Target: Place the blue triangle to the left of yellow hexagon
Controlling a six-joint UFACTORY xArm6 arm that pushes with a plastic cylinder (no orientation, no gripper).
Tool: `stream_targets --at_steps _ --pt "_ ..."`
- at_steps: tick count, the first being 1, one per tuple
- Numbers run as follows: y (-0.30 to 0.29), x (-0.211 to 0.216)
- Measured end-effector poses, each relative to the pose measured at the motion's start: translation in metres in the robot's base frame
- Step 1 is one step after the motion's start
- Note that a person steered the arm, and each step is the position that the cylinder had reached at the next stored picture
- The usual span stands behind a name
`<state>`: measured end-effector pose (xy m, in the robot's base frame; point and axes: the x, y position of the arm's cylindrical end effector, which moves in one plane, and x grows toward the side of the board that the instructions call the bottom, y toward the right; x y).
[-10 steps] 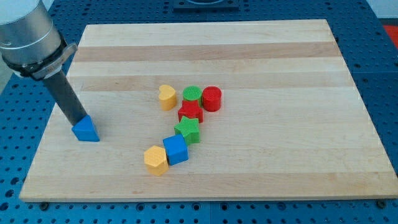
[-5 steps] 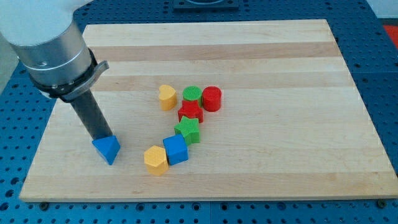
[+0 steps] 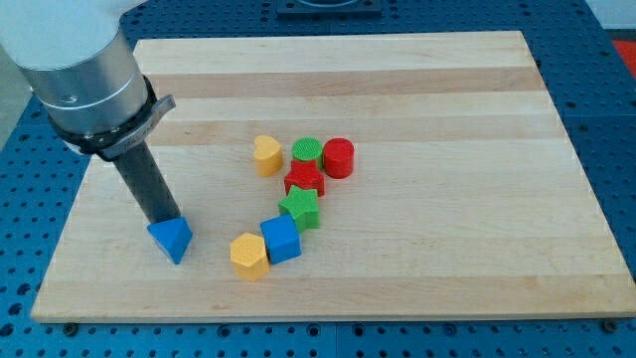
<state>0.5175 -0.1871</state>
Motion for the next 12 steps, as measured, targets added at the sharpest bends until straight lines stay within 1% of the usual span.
stream_targets --at_steps 2,3,4,5,6,7,8,9,10,12 --pt "0.007 0.001" --pt "0.032 0.013" --pt "0.041 0.017" --pt "0.024 -0.011" --pt "-0.015 -0.011" --pt "-0.046 0.013" --pt "-0.064 0.037" --pt "-0.058 0.059" --pt "-0.038 0.076" --pt "0.011 0.076"
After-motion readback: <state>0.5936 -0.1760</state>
